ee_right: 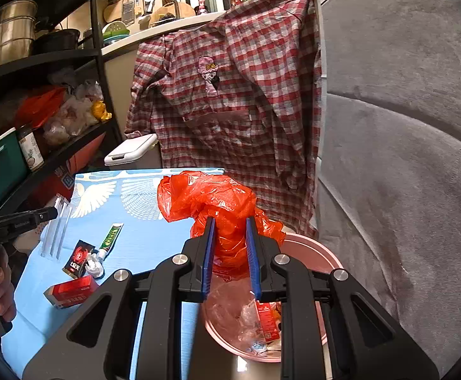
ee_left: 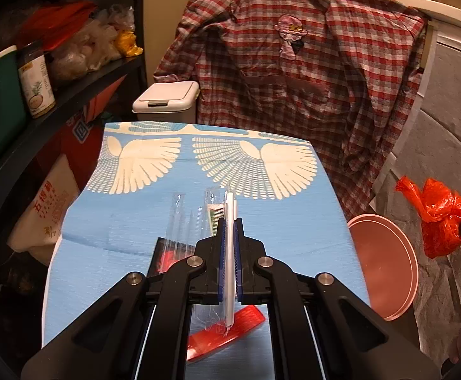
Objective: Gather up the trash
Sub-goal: 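Carry the straw packet and red bag over the pink bucket with both grippers, then open the right gripper to drop the red bag while the left gripper drops the straws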
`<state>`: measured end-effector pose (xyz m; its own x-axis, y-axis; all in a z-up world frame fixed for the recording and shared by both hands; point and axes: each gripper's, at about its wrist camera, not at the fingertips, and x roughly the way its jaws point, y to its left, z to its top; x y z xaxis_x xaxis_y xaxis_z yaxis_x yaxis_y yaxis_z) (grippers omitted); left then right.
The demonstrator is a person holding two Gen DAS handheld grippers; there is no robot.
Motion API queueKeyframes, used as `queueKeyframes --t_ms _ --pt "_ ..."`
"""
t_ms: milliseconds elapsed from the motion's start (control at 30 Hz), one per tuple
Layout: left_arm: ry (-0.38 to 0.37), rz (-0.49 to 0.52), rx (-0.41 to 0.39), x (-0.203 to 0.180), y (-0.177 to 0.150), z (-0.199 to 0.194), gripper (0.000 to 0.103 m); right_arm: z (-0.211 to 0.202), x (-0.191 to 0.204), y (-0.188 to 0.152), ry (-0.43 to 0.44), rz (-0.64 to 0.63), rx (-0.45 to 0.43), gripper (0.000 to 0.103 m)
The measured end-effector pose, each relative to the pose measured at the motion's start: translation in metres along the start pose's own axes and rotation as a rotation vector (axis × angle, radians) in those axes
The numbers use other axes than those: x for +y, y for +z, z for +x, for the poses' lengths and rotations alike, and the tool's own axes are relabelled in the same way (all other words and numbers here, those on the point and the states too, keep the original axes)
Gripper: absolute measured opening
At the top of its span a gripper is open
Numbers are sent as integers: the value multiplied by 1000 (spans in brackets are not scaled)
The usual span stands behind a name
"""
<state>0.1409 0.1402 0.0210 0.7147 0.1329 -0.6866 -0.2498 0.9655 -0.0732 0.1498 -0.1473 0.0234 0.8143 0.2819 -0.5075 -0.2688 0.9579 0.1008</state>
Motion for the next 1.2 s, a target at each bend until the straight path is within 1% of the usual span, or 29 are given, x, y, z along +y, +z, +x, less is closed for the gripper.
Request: queueKeyframes --t_ms 300,433,800,1067,1200 --pt "-20 26 2 -22 -2 2 5 0 -17 -2 -29 20 18 20" --pt "-41 45 6 -33 -4 4 5 7 -25 -4 -55 30 55 20" --pt "-167 70 4 -70 -7 9 5 16 -39 -10 -82 50 89 20" --pt "-255 142 4 -113 -15 12 5 21 -49 -8 -98 81 102 20" --pt "-298 148 10 -132 -15 14 5 25 -58 -8 -115 110 119 20"
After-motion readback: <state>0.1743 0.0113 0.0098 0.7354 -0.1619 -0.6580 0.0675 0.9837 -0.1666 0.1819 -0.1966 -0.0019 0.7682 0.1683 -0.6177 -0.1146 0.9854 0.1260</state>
